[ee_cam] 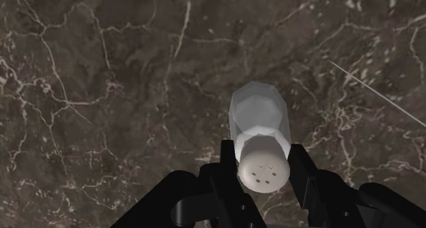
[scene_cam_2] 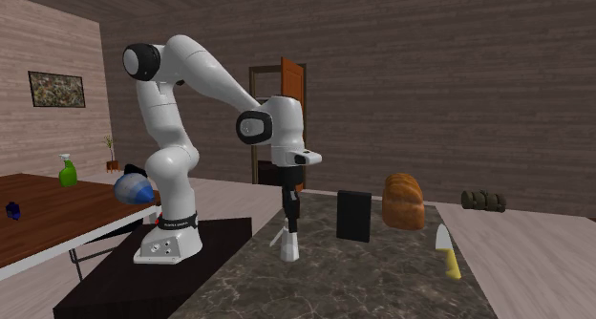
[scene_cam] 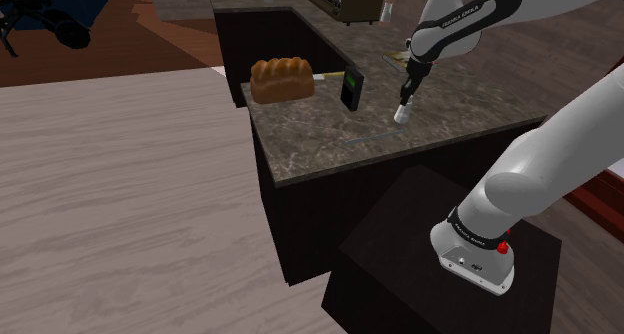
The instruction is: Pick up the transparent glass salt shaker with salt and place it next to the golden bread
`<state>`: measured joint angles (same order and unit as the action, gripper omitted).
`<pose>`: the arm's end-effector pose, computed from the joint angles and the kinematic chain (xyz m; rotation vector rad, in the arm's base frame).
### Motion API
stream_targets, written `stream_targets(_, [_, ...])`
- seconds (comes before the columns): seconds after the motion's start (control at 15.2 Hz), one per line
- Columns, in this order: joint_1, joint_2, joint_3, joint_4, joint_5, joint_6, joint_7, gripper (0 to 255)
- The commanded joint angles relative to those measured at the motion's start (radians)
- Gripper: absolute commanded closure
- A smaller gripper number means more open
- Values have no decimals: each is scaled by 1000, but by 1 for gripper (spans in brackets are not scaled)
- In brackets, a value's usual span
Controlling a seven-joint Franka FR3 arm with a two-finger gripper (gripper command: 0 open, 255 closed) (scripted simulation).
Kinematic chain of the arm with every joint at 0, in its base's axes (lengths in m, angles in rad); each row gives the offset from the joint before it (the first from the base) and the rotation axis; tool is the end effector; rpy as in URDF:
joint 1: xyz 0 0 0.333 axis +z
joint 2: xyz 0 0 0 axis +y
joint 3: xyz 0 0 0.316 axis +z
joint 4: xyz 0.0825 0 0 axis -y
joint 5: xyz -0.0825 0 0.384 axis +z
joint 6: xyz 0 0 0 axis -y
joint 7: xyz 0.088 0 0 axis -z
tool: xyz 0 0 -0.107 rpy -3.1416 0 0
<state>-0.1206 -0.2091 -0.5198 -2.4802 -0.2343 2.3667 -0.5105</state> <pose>0.3686 -0.2768 0.3641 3.0435 0.0571 0.0432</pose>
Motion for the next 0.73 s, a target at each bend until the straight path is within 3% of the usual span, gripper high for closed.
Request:
stream_targets(0.0, [0, 0, 0, 0, 0, 0, 0, 255])
stream_targets(0.2, [0, 0, 0, 0, 0, 0, 0, 255])
stream_targets(0.66, [-4, -62, 18, 47, -14, -107, 9, 255])
